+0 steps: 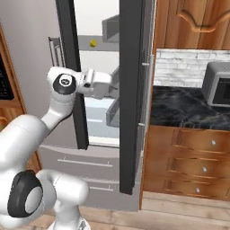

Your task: There is a bowl on the dining counter. Grab a lemon wedge from the fridge and place it in the bowl. Then get the liquor bottle and glass cup from the cabinet and place them next to the bowl.

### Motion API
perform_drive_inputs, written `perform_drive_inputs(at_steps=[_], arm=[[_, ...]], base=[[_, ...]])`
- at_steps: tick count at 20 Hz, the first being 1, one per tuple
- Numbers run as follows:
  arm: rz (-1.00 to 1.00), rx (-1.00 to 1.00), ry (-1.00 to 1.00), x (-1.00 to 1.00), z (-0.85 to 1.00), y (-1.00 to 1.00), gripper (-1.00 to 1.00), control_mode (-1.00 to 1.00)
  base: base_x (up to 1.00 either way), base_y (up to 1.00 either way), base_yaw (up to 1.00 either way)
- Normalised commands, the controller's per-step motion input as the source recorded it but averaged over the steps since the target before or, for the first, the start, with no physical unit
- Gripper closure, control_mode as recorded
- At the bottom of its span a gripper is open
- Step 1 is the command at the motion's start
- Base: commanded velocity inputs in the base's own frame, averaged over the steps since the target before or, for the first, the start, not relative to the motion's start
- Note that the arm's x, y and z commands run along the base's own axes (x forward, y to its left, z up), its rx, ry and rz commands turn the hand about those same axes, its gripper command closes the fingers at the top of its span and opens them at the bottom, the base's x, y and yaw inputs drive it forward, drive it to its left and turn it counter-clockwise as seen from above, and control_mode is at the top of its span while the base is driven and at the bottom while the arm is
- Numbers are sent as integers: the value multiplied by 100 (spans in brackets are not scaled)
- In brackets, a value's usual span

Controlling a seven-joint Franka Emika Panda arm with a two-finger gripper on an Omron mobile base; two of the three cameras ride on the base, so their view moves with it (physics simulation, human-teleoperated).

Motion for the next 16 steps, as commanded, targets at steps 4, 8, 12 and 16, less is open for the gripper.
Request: perform_drive_inputs(at_steps=[4,8,12,16], arm=[[-7,0,-3,-70,0,-100,-100,-100],[0,9,-8,-87,25,-31,-100,-100],[10,15,-7,-84,48,79,-100,-100],[17,12,0,-49,45,100,-100,-100]], base=[[0,0,0],[0,0,0],[0,0,0],[0,0,0]])
